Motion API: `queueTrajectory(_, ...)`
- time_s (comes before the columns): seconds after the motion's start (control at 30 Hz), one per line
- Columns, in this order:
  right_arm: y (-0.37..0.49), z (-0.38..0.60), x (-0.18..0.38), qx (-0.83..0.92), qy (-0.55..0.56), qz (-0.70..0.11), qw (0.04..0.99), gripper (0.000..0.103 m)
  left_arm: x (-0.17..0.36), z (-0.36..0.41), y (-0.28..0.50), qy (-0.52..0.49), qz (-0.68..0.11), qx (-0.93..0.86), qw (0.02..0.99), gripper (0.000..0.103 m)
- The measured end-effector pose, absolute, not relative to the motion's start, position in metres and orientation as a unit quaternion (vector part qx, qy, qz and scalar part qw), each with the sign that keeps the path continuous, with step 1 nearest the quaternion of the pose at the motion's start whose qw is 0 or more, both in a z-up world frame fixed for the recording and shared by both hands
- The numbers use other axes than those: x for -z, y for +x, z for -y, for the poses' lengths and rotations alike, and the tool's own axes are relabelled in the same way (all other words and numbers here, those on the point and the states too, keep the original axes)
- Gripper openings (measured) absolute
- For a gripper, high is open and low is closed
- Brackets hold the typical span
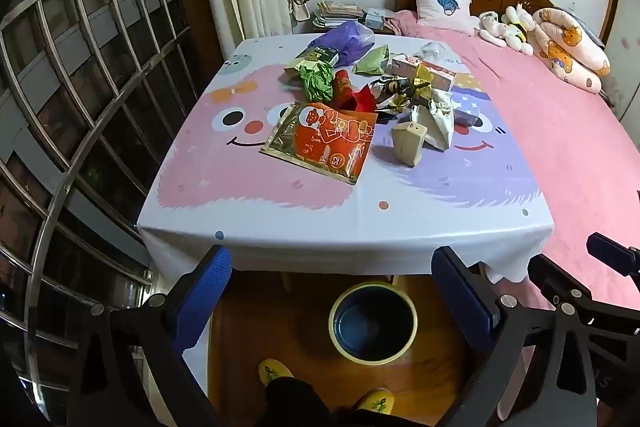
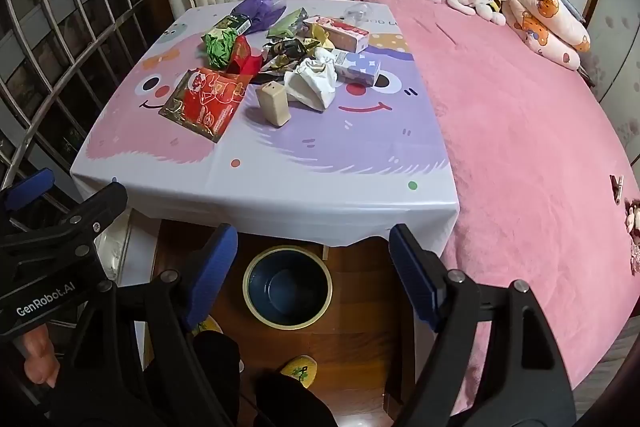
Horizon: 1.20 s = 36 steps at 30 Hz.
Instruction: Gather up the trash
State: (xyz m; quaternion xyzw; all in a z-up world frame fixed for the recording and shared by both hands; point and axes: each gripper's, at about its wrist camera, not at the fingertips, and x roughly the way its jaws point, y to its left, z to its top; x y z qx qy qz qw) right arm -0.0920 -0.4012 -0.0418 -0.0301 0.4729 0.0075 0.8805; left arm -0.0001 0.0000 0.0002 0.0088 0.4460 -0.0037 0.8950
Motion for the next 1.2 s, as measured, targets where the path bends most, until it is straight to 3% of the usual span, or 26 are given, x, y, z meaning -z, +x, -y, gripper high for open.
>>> queueTrajectory(1.2, -0.091, 0.404, 0.052, -0.005, -0.023, -0.484, 0.875, 0.076, 0.002, 0.002, -0.007, 0.009, -0.446, 0.017, 0.895, 0.101)
